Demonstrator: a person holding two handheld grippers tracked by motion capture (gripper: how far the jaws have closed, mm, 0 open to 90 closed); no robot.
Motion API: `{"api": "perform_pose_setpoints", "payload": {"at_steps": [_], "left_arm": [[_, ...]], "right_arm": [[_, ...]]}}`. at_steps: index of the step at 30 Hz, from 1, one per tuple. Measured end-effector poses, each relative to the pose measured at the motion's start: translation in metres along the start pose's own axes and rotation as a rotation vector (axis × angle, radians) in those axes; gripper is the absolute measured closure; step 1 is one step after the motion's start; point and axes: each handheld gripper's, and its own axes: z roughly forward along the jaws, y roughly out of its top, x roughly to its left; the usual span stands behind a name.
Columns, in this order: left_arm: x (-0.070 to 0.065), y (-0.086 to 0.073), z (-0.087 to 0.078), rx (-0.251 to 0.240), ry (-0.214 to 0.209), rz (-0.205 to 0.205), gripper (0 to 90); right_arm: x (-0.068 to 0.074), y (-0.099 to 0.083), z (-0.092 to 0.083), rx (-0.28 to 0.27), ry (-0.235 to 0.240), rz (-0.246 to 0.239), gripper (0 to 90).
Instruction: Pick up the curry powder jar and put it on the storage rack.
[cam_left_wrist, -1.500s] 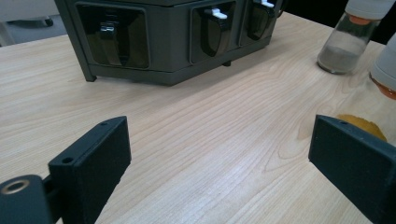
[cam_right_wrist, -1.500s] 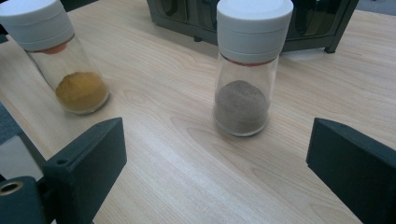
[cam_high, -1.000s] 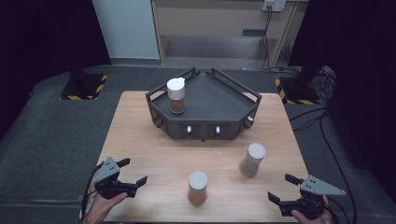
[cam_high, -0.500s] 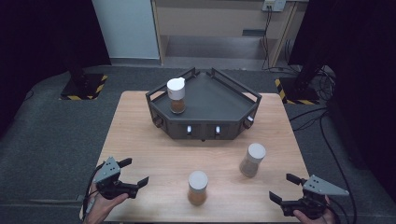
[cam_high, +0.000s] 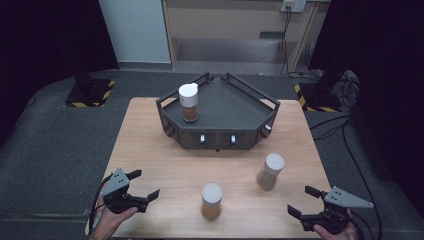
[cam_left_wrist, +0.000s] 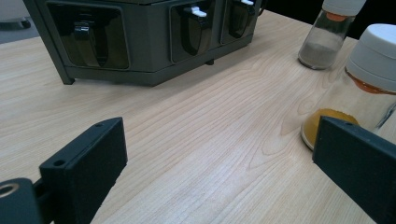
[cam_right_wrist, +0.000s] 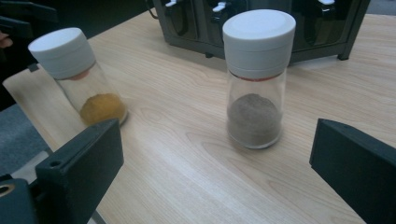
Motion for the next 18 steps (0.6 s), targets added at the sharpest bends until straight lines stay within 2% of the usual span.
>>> {"api": "perform_pose_setpoints", "payload": {"at_steps": [12,16,18], "left_arm": [[0.0,0.0,-0.001,0.001,0.001,-0.003,2.3],[0.0,-0.001,-0.001,-0.002,0.003,-0.009,2.3],[0.0,0.0,-0.001,0.0,0.004,-0.009,2.3]], "right_arm": [[0.006,0.017,-0.002,-0.012,0.039,-0.04,3.4],[0.002,0.018,-0.006,-0.034,0.063,-0.021,3.2],[0.002,0.021,-0.008,-0.035,0.057,-0.028,3.2]]}}
